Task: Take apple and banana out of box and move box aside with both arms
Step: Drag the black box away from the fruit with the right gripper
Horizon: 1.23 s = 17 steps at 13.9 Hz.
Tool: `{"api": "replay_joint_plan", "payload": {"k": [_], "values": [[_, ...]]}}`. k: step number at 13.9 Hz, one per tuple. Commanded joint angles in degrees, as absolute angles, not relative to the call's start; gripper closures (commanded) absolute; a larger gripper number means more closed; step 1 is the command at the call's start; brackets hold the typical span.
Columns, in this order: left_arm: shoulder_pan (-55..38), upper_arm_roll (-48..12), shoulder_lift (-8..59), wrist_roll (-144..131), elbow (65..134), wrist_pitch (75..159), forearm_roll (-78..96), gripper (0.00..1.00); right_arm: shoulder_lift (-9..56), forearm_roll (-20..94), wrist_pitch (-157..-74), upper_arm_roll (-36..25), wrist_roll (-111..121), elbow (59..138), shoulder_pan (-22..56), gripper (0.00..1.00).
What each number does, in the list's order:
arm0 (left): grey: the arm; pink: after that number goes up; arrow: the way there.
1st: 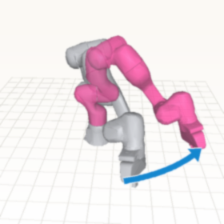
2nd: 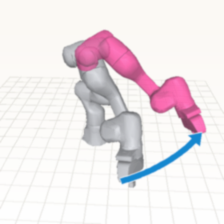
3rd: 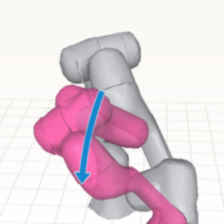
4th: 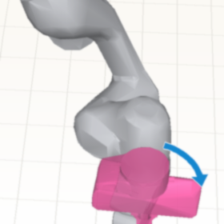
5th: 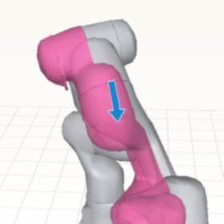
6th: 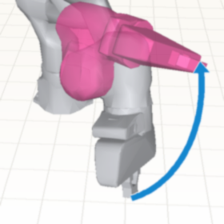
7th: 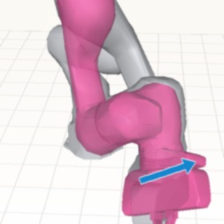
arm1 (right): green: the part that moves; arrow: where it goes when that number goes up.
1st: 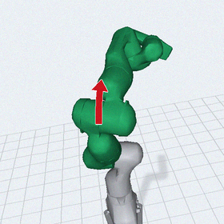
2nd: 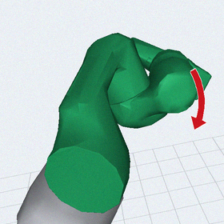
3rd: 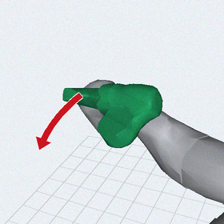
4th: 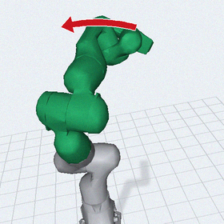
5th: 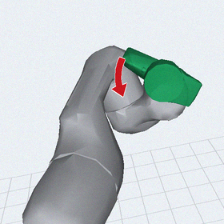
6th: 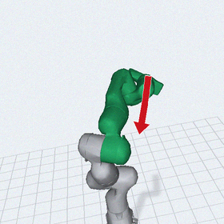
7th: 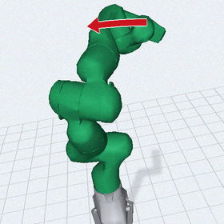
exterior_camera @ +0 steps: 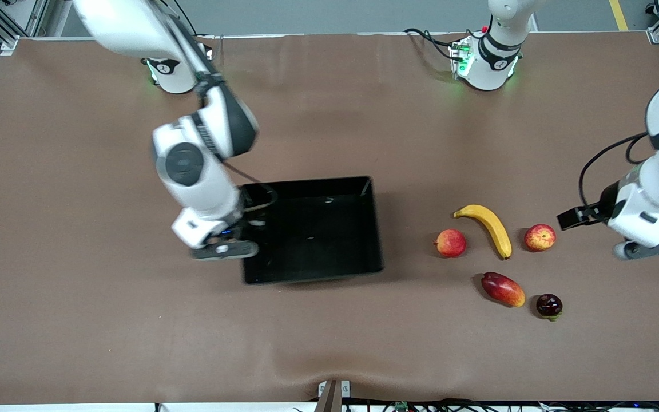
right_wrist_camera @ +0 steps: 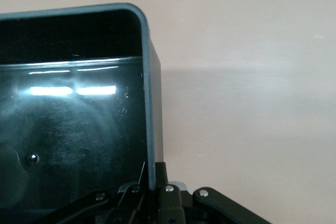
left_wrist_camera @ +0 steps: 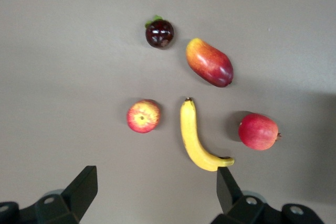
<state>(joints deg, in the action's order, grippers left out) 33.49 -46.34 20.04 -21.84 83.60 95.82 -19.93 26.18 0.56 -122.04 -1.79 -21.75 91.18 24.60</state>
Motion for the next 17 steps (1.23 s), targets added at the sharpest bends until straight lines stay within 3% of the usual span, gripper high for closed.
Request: {"api": "replay_joint_plan", "payload": {"k": [1,9,11,14,17], "values": [[34.45,-46.84,14.87,-18.99,84.02,93.26,-19.78,0.00,20.32,-0.26,-122.61,-0.26,-18.92,98.42,17.87,1.00],[34.45,-47.46,7.83,-18.46,84.11,88.07,-15.56,0.00,14.24,-0.18,-123.66,-0.09,-5.21,109.77,2.48,1.00],[33.41,-44.76,5.56,-16.19,84.20,88.24,-13.11,0.00,12.93,-0.09,-124.36,-0.09,-0.81,112.48,-0.86,1.00],[18.68,-24.50,1.87,-12.15,85.16,88.24,-5.56,0.00,12.48,0.26,-129.01,-0.09,6.22,115.84,-7.88,1.00],[4.80,-9.19,-1.92,-10.72,88.93,87.98,-3.44,0.00,13.79,2.01,-129.72,-0.09,11.25,115.66,-15.71,1.00]]}}
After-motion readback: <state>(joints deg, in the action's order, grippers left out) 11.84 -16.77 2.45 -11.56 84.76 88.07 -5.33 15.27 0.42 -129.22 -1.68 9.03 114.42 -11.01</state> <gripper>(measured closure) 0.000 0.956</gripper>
